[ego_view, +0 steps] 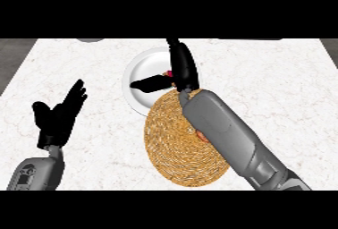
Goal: Pick the cupcake from the placemat and place it in the plate
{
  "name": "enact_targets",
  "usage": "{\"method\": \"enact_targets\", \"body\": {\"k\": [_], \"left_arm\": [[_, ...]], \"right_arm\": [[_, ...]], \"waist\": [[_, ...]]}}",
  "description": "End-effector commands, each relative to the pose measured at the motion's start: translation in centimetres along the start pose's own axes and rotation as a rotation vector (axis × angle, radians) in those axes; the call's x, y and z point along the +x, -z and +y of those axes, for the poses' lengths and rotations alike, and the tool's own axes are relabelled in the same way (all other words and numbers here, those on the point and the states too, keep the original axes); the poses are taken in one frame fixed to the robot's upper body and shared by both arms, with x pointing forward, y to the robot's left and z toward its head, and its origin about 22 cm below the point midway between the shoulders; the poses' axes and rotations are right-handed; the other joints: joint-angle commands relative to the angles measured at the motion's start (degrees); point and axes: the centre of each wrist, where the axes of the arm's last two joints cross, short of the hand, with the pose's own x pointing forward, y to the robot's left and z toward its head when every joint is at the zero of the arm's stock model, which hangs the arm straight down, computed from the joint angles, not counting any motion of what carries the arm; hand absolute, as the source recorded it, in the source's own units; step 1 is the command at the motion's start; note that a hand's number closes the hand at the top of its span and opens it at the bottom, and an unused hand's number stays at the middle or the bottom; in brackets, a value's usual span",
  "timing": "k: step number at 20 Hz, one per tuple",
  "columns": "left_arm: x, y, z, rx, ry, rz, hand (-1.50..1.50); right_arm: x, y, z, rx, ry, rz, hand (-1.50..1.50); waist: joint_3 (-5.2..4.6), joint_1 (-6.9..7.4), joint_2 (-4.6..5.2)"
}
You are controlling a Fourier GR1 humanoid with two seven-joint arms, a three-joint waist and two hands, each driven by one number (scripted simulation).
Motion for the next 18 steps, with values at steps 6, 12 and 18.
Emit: {"method": "enact_targets", "body": {"k": [6,12,18], "left_arm": [[0.0,-0.2,0.1,0.020,0.001,0.005,0.00],[0.2,-1.8,1.2,-0.004,-0.009,0.016,0.00],[-1.1,0.0,-0.4,0.009,-0.010,0.012,0.00]], "right_arm": [[-3.0,1.0,-2.7,0.071,0.151,0.025,-1.50],[-7.5,-1.6,-5.0,0.068,0.119,0.001,-1.50],[-8.2,-0.4,-6.5,0.030,0.109,0.008,-1.50]], "waist": [[-0.03,-0.91,-0.13],[-0.02,-1.00,-0.23],[-0.04,-1.15,-0.17]]}}
